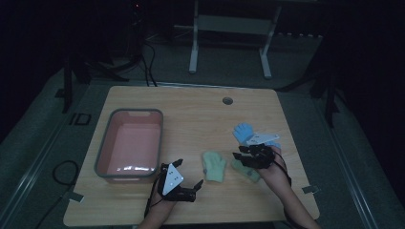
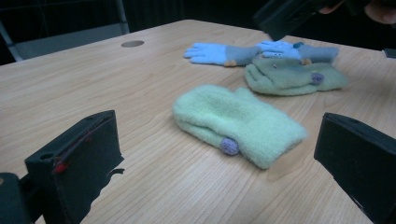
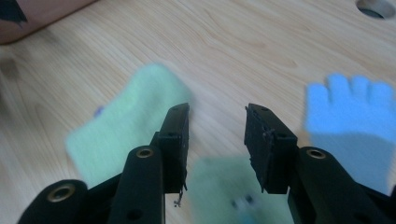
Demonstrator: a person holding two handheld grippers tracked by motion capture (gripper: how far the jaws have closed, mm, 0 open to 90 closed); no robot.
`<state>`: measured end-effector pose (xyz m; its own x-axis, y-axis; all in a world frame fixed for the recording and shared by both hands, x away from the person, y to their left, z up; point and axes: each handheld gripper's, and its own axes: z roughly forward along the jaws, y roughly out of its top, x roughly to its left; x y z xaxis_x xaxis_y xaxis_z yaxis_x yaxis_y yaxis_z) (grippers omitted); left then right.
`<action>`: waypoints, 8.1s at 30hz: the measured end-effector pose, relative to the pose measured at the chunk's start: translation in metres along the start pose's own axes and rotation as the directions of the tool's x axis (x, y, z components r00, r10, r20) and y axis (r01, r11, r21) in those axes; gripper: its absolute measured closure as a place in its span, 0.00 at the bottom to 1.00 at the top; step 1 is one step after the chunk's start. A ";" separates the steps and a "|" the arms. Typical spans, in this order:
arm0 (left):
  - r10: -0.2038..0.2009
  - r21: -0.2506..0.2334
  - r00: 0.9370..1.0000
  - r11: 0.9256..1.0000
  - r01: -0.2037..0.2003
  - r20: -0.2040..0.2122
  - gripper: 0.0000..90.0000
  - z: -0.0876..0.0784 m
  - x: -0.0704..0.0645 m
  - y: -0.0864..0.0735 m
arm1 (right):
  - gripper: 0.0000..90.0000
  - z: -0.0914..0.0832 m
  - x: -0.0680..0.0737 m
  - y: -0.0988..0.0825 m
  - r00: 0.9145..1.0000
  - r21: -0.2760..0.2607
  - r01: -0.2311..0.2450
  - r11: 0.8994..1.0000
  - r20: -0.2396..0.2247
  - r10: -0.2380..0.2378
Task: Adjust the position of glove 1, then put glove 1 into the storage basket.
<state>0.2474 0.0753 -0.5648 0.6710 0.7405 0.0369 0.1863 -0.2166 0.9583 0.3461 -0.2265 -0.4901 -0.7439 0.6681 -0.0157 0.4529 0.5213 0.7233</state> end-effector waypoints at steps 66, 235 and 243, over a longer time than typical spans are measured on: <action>0.009 0.005 1.000 1.000 -0.009 -0.007 0.04 0.000 -0.001 0.000 | 0.94 0.019 0.037 -0.059 0.799 -0.094 -0.452 0.887 0.400 0.450; 0.425 0.208 0.823 0.827 -0.523 0.377 0.42 0.064 -0.023 0.025 | 0.45 0.098 -0.006 0.006 0.909 0.108 -0.156 0.982 -0.374 0.186; 0.438 0.221 0.822 0.817 -0.533 0.364 0.57 0.071 -0.019 0.023 | 0.61 0.100 -0.006 0.006 0.895 0.120 -0.157 0.980 -0.403 0.192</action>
<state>0.2903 0.0113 -0.5635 0.8944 0.2827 0.3466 -0.0463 -0.7122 0.7005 0.4024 -0.1743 -0.5553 -0.7767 0.4839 0.4033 0.6194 0.4701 0.6288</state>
